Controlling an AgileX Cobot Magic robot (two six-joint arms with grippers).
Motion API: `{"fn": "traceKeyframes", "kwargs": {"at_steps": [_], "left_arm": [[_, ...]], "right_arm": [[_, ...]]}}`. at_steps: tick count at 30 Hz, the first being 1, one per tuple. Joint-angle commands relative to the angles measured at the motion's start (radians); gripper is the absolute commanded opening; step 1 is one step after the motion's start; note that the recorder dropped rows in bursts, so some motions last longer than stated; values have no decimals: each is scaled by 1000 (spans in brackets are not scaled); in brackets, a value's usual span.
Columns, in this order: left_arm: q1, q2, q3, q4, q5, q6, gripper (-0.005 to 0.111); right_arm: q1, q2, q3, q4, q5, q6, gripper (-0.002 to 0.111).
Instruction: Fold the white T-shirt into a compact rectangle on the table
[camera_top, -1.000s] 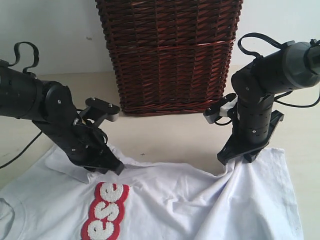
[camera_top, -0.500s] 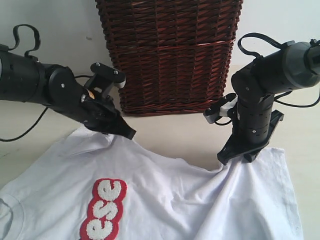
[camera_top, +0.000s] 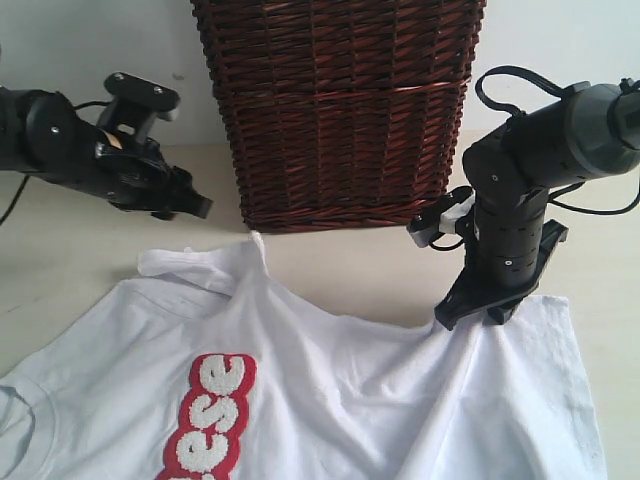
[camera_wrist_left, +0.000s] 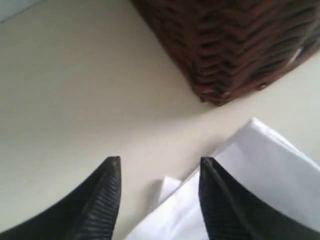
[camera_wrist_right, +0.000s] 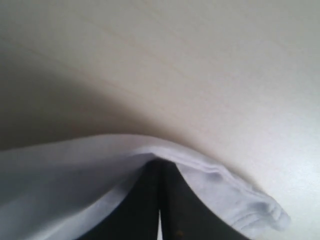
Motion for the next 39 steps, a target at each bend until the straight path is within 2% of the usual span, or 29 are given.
{"fn": "traceKeyframes", "kwargs": {"at_steps": [1, 5, 8, 11, 14, 20, 26, 30, 33, 36, 39], "left_arm": [[75, -54, -6, 2, 110, -33, 48], [85, -111, 0, -4, 291, -41, 48], [48, -100, 17, -13, 437, 6, 44], [9, -60, 42, -15, 454, 10, 27], [-4, -6, 54, -9, 459, 10, 1], [21, 95, 56, 72, 545, -64, 0], [50, 112, 136, 309, 645, -295, 0], [50, 49, 230, 322, 631, -329, 0], [50, -36, 277, 322, 562, -360, 0], [50, -140, 282, 322, 448, -407, 0], [50, -204, 282, 312, 251, -407, 0]], "right_arm": [[-5, 24, 4, 8, -32, 2, 0], [-5, 24, 4, 7, -34, 2, 0], [-5, 24, 4, 7, -41, 2, 0], [-5, 24, 4, 14, -34, 2, 0], [-5, 24, 4, 19, -31, 2, 0], [-5, 24, 4, 19, -31, 2, 0], [-5, 24, 4, 19, -40, -1, 0], [-5, 24, 4, 19, -51, -1, 0], [-5, 24, 4, 19, -60, -1, 0], [-5, 24, 4, 19, -60, -1, 0], [-5, 24, 4, 19, -60, -1, 0]]}}
